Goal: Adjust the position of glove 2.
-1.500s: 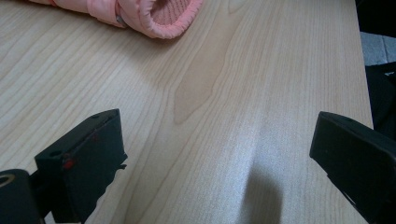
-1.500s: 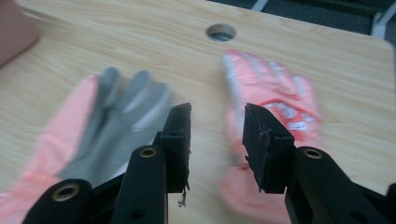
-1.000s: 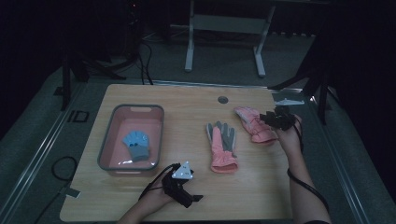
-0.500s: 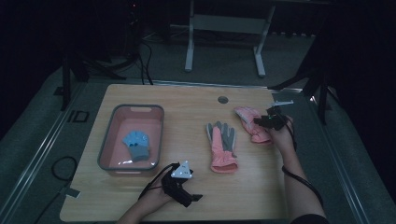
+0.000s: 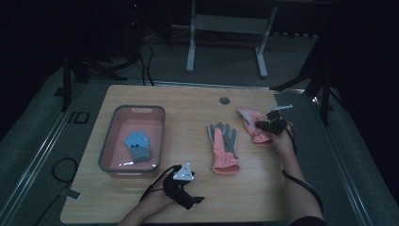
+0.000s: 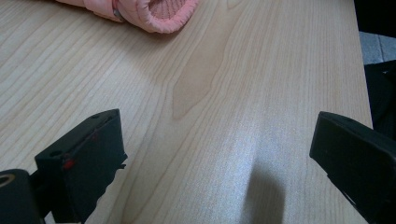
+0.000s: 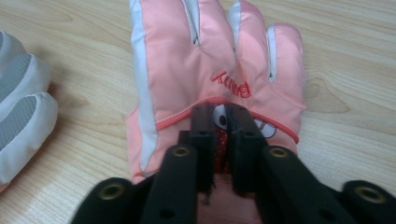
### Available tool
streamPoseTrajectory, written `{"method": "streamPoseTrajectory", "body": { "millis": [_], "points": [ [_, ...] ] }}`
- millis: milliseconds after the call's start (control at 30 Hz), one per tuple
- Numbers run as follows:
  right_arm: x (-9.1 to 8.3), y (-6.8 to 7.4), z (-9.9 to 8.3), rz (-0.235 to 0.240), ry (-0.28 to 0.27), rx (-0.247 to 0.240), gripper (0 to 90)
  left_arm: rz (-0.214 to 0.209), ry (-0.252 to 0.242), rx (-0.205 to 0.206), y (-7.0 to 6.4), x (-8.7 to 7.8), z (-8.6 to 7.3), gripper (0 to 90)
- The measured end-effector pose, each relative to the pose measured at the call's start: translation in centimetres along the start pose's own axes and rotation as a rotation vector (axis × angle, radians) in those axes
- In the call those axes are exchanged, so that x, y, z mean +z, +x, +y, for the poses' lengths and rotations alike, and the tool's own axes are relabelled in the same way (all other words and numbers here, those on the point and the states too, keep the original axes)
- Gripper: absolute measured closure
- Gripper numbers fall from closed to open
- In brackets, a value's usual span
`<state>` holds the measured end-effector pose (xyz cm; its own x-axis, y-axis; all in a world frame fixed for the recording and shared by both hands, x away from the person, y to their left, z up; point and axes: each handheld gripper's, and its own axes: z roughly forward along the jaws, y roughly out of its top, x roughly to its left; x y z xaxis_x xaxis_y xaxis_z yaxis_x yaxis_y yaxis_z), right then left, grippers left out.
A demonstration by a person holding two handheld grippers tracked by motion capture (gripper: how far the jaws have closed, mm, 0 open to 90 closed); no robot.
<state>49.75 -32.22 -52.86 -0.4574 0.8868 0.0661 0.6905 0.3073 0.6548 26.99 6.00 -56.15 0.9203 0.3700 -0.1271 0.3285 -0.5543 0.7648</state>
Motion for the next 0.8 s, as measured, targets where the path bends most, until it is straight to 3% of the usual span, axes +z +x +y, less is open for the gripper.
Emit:
{"method": "streamPoseTrajectory", "body": {
  "millis": [100,200,267,367,400,567,800],
  "points": [
    [-0.2,0.8,0.0,-0.047,-0.01,0.016,88.1,0.0,0.001,0.002,0.0,0.0,0.0,3.3],
    [-1.0,1.1,0.1,-0.065,-0.042,0.07,89.5,0.0,-0.003,-0.003,0.0,0.0,0.0,3.3],
    [-1.9,1.5,0.3,-0.083,-0.056,0.076,89.6,-0.001,-0.001,-0.004,0.0,0.0,0.0,3.3],
    [-2.9,1.7,0.4,-0.075,-0.081,0.108,89.6,-0.004,-0.001,-0.008,0.1,0.0,-0.1,3.3],
    [-4.2,2.0,0.7,-0.097,-0.103,0.119,89.6,0.0,0.0,-0.007,0.1,0.0,0.0,3.3],
    [-7.1,2.9,0.9,-0.121,-0.143,0.156,89.6,0.002,0.001,-0.006,0.1,0.0,-0.1,3.3],
    [-11.0,4.4,-0.2,-0.163,-0.192,0.202,89.5,0.005,0.0,0.0,0.0,0.1,0.0,3.3]
  ]
}}
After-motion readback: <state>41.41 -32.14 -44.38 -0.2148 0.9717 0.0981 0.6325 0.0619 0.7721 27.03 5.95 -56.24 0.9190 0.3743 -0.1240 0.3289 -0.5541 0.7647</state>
